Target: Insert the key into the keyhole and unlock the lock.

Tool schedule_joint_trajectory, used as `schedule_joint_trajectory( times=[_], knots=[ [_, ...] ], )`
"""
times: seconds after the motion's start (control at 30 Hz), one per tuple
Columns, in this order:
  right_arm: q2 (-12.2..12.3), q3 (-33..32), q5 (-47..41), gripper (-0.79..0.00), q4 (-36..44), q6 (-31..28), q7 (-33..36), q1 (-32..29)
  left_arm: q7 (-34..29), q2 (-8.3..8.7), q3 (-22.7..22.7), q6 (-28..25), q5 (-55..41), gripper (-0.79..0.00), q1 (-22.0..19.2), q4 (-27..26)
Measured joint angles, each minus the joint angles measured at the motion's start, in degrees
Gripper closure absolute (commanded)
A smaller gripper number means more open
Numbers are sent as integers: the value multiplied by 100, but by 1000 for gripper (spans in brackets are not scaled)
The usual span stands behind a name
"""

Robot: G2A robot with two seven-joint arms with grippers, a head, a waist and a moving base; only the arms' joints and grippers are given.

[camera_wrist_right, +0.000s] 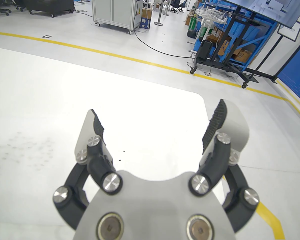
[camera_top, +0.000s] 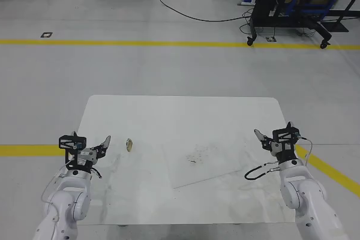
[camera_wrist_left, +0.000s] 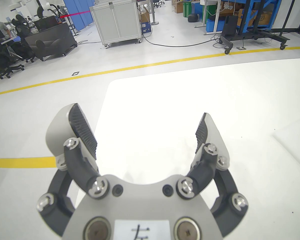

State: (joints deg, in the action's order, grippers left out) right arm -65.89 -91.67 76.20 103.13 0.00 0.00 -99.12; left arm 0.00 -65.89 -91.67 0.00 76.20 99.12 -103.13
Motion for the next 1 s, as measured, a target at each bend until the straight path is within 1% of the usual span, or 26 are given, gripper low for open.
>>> schedule_joint_trajectory(
  times=[0.27,0.33,0.37,0.47,0.53,0.6,0.67,0.93,1.0],
  knots=[
    [0,1,3,-785,2,-3,-1,1,0,0,0,0,0,-785,0,0],
    [6,38,110,-785,34,-126,17,37,0,0,0,0,0,-785,0,0],
    [9,92,167,-785,66,-246,55,73,0,0,0,0,0,-785,0,0],
    [33,424,367,-785,141,-1044,278,314,0,0,0,0,0,-785,0,0],
    [37,729,541,-785,100,-1633,478,569,0,0,0,0,0,-785,0,0],
    [18,1022,457,-785,-46,-2092,781,857,0,0,0,0,0,-785,0,0],
    [12,1080,376,-785,-103,-2146,975,949,0,0,0,0,0,-785,0,0],
    [12,1065,383,-785,-97,-2073,887,930,0,0,0,0,0,-785,0,0],
    [10,1138,443,-785,-138,-2099,987,961,0,0,0,0,0,-785,0,0]
  ],
)
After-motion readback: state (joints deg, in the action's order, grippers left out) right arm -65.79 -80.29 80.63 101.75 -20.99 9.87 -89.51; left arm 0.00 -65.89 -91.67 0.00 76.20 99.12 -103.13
